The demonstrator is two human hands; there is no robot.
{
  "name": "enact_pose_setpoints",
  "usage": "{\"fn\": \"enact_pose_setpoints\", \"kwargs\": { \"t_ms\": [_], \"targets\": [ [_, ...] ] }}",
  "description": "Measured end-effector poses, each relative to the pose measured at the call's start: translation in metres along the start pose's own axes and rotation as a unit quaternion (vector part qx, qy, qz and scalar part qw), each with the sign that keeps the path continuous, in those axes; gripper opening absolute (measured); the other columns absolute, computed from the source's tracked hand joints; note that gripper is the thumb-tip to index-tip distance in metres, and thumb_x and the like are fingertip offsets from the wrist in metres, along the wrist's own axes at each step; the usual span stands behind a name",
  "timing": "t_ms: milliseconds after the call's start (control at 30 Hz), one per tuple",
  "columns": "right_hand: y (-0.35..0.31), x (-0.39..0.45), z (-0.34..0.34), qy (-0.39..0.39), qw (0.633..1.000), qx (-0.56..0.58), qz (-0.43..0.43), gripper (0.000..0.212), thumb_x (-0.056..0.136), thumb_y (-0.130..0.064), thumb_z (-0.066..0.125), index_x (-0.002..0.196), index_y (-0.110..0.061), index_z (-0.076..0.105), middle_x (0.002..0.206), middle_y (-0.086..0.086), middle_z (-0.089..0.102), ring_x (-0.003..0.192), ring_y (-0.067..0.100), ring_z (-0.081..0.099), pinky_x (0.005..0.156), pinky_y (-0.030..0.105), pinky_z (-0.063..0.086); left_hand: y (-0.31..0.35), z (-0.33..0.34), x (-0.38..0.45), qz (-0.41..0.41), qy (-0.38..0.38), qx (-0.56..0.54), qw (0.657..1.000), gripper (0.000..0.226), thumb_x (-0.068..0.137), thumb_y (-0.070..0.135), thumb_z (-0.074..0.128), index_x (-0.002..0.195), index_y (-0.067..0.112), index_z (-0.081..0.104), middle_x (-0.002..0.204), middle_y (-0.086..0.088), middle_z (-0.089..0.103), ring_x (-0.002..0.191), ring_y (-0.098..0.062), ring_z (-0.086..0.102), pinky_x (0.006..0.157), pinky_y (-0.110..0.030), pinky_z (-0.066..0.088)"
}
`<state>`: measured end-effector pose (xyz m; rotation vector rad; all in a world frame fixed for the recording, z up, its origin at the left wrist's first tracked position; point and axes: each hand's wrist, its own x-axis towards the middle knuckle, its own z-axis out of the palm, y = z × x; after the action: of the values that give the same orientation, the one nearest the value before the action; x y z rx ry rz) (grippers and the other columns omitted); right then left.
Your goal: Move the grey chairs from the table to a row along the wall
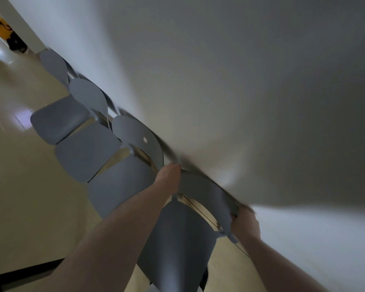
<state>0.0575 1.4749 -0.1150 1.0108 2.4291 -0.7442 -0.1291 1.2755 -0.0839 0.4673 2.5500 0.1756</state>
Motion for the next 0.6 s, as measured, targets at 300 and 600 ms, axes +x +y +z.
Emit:
{"fn": "enact_pose_setpoints", "kwargs": {
  "t_ms": [300,600],
  "targets": [
    [0.002,-0.019,-0.011,-0.035,0.997,0.04,0.049,0.037,0.093,-0.008,0.056,0.128,-0.002,0.051,0.108,0.013,0.065,0.091,0.027,0.063,0.069,0.03,0.047,0.009,-0.006,-0.042,0.079,-0.057,0.017,0.995,0.069,0.087,0.009,0.058,0.15,0.014,0.032,0.15,-0.007,0.041,0.137,-0.024,0.042,0.113,-0.032,0.035],
    [-0.039,-0.049,-0.011,-0.027,0.999,-0.026,0.03,0.076,0.079,-0.014,0.067,0.143,-0.008,0.027,0.146,0.012,0.03,0.128,0.036,0.043,0.105,0.037,0.04,-0.019,-0.03,-0.076,0.078,-0.083,0.032,0.993,0.053,0.091,0.011,0.049,0.144,0.012,0.04,0.149,-0.008,0.04,0.135,-0.028,0.042,0.111,-0.039,0.037]
  ]
}}
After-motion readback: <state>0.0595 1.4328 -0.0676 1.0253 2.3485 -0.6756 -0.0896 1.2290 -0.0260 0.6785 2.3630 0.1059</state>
